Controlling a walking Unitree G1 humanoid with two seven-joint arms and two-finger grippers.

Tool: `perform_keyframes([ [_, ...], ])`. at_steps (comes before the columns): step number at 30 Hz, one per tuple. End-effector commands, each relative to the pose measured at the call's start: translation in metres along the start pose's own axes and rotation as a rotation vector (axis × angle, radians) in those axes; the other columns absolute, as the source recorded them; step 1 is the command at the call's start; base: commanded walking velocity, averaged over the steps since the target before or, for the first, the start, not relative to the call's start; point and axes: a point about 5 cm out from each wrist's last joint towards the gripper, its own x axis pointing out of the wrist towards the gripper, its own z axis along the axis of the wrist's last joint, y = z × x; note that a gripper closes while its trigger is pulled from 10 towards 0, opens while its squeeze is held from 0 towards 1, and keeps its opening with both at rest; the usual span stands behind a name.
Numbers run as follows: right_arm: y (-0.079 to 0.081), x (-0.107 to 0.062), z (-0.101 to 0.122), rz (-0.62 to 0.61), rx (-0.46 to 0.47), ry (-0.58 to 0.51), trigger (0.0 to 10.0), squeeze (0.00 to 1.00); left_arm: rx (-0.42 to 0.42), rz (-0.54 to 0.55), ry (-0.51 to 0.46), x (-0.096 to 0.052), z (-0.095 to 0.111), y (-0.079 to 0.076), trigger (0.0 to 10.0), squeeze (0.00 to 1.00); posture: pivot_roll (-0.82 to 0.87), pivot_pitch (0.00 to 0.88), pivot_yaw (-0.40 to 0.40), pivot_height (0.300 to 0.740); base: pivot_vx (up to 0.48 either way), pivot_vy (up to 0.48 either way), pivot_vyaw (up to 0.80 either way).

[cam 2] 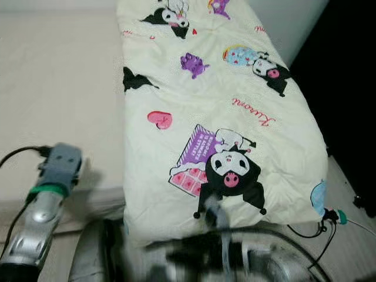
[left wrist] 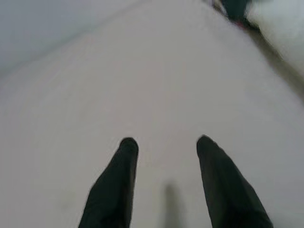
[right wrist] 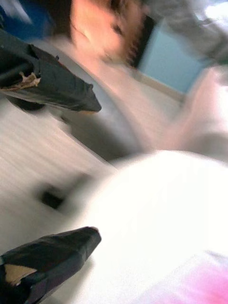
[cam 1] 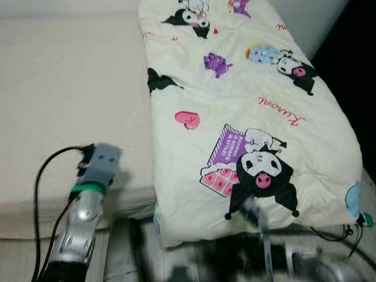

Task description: Clean up the room

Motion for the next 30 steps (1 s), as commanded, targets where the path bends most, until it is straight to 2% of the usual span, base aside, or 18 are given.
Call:
perform_keyframes([
  [1, 0.002, -0.001, 0.000, -0.008, -0.018, -0.024, 10.0, 0.00, -0.044, -0.006, -0.016, 0.000, 0.004, 0.000, 10.0, 0.00, -0.01, 0.078, 0.020, 0.535, 0.000, 0.000, 0.00],
  [2, 0.003, 0.000, 0.011, -0.024, -0.086, -0.061, 10.0, 0.00, -0.105, -0.013, -0.025, 0.002, 0.011, -0.003, 10.0, 0.00, -0.01, 0.078, 0.020, 0.535, 0.000, 0.000, 0.00],
  [3, 0.003, 0.000, 0.011, -0.024, -0.086, -0.061, 10.0, 0.00, -0.105, -0.013, -0.025, 0.002, 0.011, -0.003, 10.0, 0.00, -0.01, 0.078, 0.020, 0.535, 0.000, 0.000, 0.00],
  [5, 0.006, 0.003, 0.054, -0.138, -0.263, -0.281, 10.0, 0.00, -0.257, -0.069, -0.091, 0.011, 0.042, -0.021, 10.0, 0.00, -0.02, 0.069, 0.013, 0.535, 0.000, 0.000, 0.00],
  [7, 0.006, 0.003, 0.054, -0.138, -0.263, -0.281, 10.0, 0.00, -0.257, -0.069, -0.091, 0.011, 0.042, -0.021, 10.0, 0.00, -0.02, 0.069, 0.013, 0.535, 0.000, 0.000, 0.00],
  [8, 0.007, 0.003, 0.067, -0.185, -0.313, -0.359, 10.0, 0.00, -0.293, -0.090, -0.112, 0.013, 0.053, -0.026, 10.0, 0.00, -0.02, 0.069, 0.013, 0.535, 0.000, 0.000, 0.00],
  [10, 0.007, 0.003, 0.067, -0.185, -0.313, -0.359, 10.0, 0.00, -0.293, -0.090, -0.112, 0.013, 0.053, -0.026, 10.0, 0.00, -0.02, 0.069, 0.013, 0.535, 0.000, 0.000, 0.00],
  [11, 0.002, 0.000, 0.079, -0.292, -0.363, -0.440, 10.0, 0.00, -0.304, -0.143, -0.143, 0.013, 0.065, -0.038, 10.0, 0.00, -0.03, 0.066, 0.017, 0.535, 0.000, 0.000, 0.00],
  [12, 0.002, 0.000, 0.079, -0.292, -0.363, -0.440, 10.0, 0.00, -0.304, -0.143, -0.143, 0.013, 0.065, -0.038, 10.0, 0.00, -0.03, 0.066, 0.017, 0.535, 0.000, 0.000, 0.00],
  [13, -0.006, -0.004, 0.084, -0.408, -0.370, -0.510, 10.0, 0.00, -0.298, -0.197, -0.167, 0.012, 0.071, -0.049, 10.0, 0.00, -0.03, 0.064, 0.020, 0.535, 0.000, 0.000, 0.00],
  [14, -0.006, -0.004, 0.084, -0.408, -0.370, -0.510, 10.0, 0.00, -0.298, -0.197, -0.167, 0.012, 0.071, -0.049, 10.0, 0.00, -0.03, 0.064, 0.020, 0.535, 0.000, 0.000, 0.00],
  [15, -0.013, -0.005, 0.085, -0.512, -0.365, -0.558, 10.0, 0.00, -0.300, -0.249, -0.173, 0.009, 0.075, -0.058, 10.0, 0.00, -0.03, 0.060, 0.021, 0.535, 0.000, 0.000, 0.00],
  [16, -0.013, -0.005, 0.085, -0.512, -0.365, -0.558, 10.0, 0.00, -0.300, -0.249, -0.173, 0.009, 0.075, -0.058, 10.0, 0.00, -0.03, 0.060, 0.021, 0.535, 0.000, 0.000, 0.00],
  [17, -0.018, -0.007, 0.085, -0.600, -0.351, -0.599, 10.0, 0.00, -0.313, -0.304, -0.176, 0.005, 0.079, -0.065, 10.0, 0.00, -0.03, 0.059, 0.021, 0.535, 0.000, 0.000, 0.00],
  [18, -0.018, -0.007, 0.085, -0.600, -0.351, -0.599, 10.0, 0.00, -0.313, -0.304, -0.176, 0.005, 0.079, -0.065, 10.0, 0.00, -0.03, 0.059, 0.021, 0.535, 0.000, 0.000, 0.00],
  [21, -0.033, -0.010, 0.082, -0.766, -0.352, -0.653, 10.0, 0.00, -0.371, -0.436, -0.176, -0.003, 0.091, -0.080, 10.0, 0.00, -0.02, 0.047, 0.013, 0.545, 0.000, 0.000, 0.00],
  [24, -0.039, -0.012, 0.081, -0.818, -0.357, -0.657, 10.0, 0.00, -0.375, -0.450, -0.172, -0.003, 0.092, -0.083, 10.0, 0.00, -0.02, 0.042, 0.013, 0.555, 0.000, 0.000, 0.00],
  [30, -0.041, -0.009, 0.078, -0.836, -0.389, -0.648, 10.0, 0.00, -0.372, -0.461, -0.122, -0.004, 0.086, -0.089, 10.0, 0.00, -0.02, 0.034, 0.012, 0.574, 0.000, 0.000, 0.00],
])
